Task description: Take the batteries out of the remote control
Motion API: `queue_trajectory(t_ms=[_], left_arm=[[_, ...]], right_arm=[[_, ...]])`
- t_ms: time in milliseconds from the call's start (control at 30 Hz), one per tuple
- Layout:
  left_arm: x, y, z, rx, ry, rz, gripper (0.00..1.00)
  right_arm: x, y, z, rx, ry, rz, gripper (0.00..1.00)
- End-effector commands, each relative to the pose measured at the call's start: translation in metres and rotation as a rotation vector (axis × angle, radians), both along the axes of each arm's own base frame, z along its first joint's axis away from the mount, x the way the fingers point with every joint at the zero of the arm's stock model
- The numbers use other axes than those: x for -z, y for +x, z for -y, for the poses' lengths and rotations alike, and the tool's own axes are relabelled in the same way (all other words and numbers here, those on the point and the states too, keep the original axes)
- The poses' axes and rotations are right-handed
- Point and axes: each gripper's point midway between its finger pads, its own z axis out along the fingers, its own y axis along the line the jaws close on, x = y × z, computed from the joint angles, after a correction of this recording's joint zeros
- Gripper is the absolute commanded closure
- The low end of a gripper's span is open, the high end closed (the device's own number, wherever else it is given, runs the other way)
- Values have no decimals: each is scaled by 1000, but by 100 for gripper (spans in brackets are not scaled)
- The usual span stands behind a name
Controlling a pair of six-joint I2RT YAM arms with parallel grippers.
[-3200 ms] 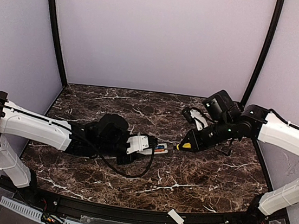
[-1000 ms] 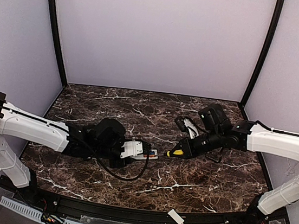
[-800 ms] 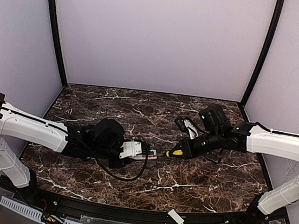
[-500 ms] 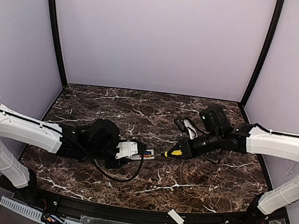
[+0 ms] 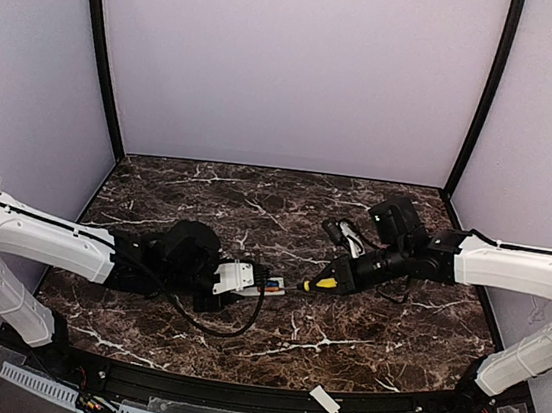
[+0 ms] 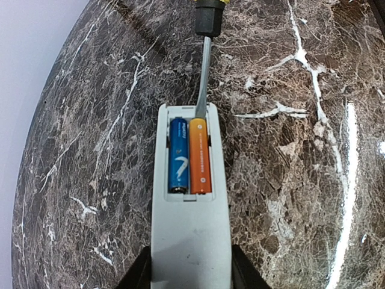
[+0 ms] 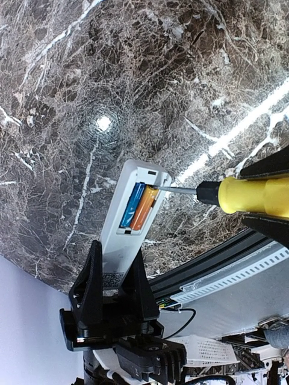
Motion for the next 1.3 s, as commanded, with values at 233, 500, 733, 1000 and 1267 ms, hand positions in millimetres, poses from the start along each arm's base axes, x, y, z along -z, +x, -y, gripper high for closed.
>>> queue_trajectory(t_ms=[233, 500, 733, 1000, 1267], left_arm=[[-47, 6, 38, 48, -184, 67, 100], [-47, 7, 38, 46, -182, 65, 100], [-46, 7, 39, 46, -175, 61, 100], [-44, 8, 40, 44, -166, 57, 100], [-42, 9, 41, 43, -157, 54, 100]], right_arm=[[-91, -45, -40, -316, 388, 85, 100], [-93, -46, -41, -324, 399, 85, 100], [-100, -50, -42, -346, 418, 87, 100], [-111, -54, -40, -364, 443, 100, 100], [-119, -57, -40, -372, 458, 106, 100]])
